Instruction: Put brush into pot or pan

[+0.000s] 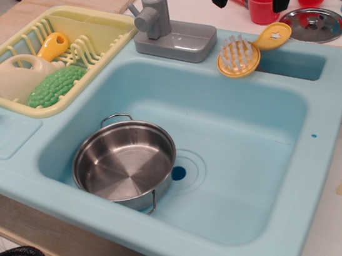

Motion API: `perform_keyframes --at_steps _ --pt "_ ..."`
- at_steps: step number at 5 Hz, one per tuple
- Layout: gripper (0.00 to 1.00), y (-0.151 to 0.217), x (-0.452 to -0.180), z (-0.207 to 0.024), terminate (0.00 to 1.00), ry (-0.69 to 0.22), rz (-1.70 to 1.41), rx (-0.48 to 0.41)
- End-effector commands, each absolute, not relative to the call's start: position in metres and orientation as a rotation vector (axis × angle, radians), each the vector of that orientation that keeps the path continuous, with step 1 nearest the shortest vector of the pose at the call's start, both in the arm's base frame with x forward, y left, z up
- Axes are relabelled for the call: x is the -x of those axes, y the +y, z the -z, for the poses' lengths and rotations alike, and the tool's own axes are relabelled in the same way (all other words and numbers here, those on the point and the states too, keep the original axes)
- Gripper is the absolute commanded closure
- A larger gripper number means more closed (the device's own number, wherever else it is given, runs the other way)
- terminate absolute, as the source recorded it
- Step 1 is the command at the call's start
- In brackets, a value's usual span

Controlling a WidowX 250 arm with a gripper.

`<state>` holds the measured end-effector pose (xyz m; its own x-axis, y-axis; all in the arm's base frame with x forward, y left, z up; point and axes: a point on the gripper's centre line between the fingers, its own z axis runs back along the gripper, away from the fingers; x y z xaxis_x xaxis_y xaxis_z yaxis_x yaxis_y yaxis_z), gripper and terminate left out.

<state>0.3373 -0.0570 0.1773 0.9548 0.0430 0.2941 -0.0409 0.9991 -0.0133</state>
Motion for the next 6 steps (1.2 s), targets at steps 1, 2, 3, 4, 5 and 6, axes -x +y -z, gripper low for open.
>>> perform_keyframes --at_steps 1,2,3,4,5,6 --pt "0.00 -0.057 -0.337 -0.177 0.00 -0.299 -0.043 0.007" --pt "0.00 -0.057 -0.340 -0.167 0.00 -0.312 -0.031 0.008" --pt "0.00 -0.059 -0.345 -0.152 0.00 -0.306 -0.010 0.027" --pt "0.00 -0.060 -0.346 -0.142 0.00 -0.288 -0.001 0.065" --pt "0.00 -0.063 -0.347 -0.133 0.00 -0.240 0.036 0.072" --pt "0.00 -0.061 -0.343 -0.127 0.00 -0.201 0.029 0.086"
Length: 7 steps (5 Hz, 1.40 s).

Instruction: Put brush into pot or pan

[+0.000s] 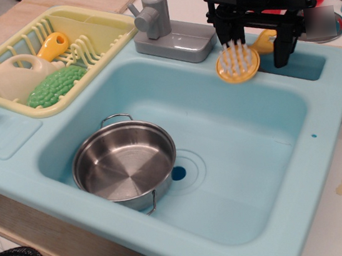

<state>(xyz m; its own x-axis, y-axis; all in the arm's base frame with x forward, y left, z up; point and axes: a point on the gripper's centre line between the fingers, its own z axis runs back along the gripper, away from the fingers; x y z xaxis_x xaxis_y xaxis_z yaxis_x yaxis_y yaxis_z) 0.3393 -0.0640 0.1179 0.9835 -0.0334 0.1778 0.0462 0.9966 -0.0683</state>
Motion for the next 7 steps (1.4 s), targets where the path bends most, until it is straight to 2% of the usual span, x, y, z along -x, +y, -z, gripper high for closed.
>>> perform_keyframes --at_steps 1,3,5,6,7 --pt "1.00 -0.059 -0.340 -0.126 0.00 -0.189 0.026 0.085" --pt "1.00 -0.060 -0.334 -0.132 0.00 -0.212 0.012 0.074" --pt "1.00 -0.061 -0.314 -0.177 0.00 -0.272 -0.059 -0.021" --pt "1.00 -0.049 -0.293 -0.194 0.00 -0.265 -0.123 -0.087" --pt "1.00 -0.031 -0.278 -0.191 0.00 -0.265 -0.158 -0.104"
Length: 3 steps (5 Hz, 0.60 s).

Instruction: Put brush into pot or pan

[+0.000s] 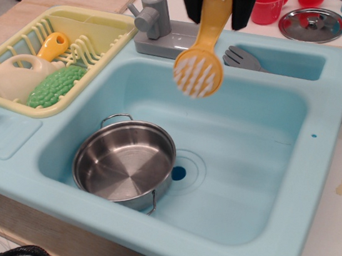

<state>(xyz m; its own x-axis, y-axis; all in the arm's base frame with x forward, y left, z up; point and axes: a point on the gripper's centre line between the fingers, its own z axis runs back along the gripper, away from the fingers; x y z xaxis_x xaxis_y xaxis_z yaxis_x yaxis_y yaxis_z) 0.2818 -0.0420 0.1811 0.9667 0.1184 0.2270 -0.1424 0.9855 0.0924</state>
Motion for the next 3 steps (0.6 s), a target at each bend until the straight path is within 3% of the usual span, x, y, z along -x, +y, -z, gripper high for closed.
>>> perform_keyframes --at_steps 1,2,3 --pt "1.00 -0.010 -0.269 -0.183 0.00 -0.270 -0.182 -0.102" --pt "1.00 0.013 -0.272 -0.170 0.00 -0.310 -0.171 -0.073" --pt "1.00 0.023 -0.276 -0.162 0.00 -0.274 -0.163 -0.051"
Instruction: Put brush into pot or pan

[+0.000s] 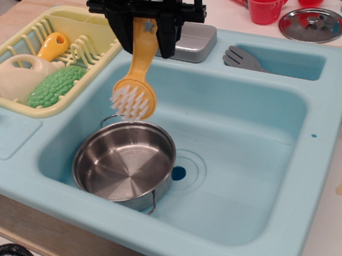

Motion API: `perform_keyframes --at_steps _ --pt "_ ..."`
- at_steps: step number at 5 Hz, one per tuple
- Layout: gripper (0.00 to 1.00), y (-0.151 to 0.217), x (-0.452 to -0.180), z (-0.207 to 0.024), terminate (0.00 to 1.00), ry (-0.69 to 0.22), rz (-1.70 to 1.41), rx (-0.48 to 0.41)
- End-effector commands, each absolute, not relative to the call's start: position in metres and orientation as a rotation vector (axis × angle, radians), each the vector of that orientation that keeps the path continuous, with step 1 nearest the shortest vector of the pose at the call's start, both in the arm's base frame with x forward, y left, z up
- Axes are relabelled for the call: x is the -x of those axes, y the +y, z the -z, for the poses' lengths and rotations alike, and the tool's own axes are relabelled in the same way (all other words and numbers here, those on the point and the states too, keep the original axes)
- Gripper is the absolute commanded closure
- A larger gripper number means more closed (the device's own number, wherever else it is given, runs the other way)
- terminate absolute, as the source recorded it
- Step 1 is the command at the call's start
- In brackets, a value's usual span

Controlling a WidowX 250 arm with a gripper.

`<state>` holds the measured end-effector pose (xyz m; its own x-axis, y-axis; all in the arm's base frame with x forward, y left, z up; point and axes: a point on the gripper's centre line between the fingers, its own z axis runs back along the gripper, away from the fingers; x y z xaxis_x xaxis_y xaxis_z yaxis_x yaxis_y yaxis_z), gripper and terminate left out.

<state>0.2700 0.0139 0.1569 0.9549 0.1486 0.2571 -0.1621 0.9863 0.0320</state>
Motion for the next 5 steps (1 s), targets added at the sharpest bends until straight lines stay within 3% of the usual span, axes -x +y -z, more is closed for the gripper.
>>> perform_keyframes --at_steps 1,2,4,5 --pt "1.00 0.029 -0.270 -0.157 0.00 -0.243 -0.184 -0.028" --pt "0.00 0.028 -0.259 -0.158 0.00 -0.214 -0.287 0.044" --pt "0.00 0.028 -0.259 -0.158 0.00 -0.214 -0.287 0.044" --pt "0.00 0.028 -0.259 -0.158 1.00 -0.214 -0.287 0.044"
